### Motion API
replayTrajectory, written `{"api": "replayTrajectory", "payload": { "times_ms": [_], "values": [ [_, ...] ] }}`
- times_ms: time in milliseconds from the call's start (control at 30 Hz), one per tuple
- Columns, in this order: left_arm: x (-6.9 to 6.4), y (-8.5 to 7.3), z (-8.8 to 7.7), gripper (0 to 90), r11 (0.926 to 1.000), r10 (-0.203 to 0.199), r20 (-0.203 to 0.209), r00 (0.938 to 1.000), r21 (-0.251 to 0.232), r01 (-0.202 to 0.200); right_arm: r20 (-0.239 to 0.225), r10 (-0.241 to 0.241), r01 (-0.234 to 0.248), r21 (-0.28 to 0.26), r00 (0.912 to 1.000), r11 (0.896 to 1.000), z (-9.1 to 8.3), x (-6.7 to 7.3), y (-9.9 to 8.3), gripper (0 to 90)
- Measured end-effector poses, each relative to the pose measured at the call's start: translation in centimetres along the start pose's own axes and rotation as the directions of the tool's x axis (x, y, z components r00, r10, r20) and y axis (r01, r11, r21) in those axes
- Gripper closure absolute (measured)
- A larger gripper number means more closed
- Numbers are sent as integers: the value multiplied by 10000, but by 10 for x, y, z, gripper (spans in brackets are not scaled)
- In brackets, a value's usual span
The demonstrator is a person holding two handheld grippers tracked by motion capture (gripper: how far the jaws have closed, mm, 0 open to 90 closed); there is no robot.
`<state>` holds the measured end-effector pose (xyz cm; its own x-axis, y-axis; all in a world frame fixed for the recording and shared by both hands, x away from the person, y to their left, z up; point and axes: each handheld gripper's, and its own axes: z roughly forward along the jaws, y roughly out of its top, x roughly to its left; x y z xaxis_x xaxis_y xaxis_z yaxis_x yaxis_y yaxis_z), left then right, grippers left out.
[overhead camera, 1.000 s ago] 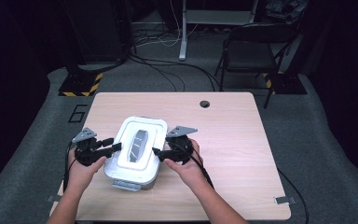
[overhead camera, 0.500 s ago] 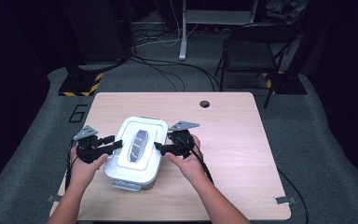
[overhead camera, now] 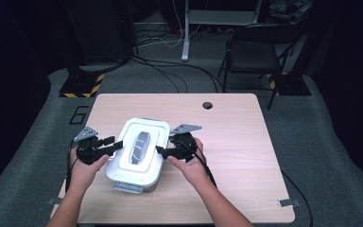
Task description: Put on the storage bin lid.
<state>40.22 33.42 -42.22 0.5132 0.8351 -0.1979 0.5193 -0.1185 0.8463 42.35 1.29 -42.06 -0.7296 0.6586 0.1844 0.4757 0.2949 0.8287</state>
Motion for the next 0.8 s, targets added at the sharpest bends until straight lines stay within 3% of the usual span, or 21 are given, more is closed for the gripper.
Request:
{"api": "replayTrajectory", "payload": {
  "times_ms": [100,300,500,800],
  "values": [
    [-2,0,-3,456,9998,107,-78,9999,155,-106,-335,63,-60,88,9994,9999,-6,3,-1,334],
    [-1,5,-16,443,9999,116,-165,9998,-32,-116,-358,-121,117,-116,9993,9999,-20,10,0,334],
    [7,8,-32,440,9999,90,-361,9993,-110,-94,-82,-213,211,-280,9997,9994,-44,5,-1,334],
    [27,-3,-47,432,9998,-156,-915,9957,-104,147,653,-124,143,-287,9978,9995,-76,-16,-16,334]
  ]
}}
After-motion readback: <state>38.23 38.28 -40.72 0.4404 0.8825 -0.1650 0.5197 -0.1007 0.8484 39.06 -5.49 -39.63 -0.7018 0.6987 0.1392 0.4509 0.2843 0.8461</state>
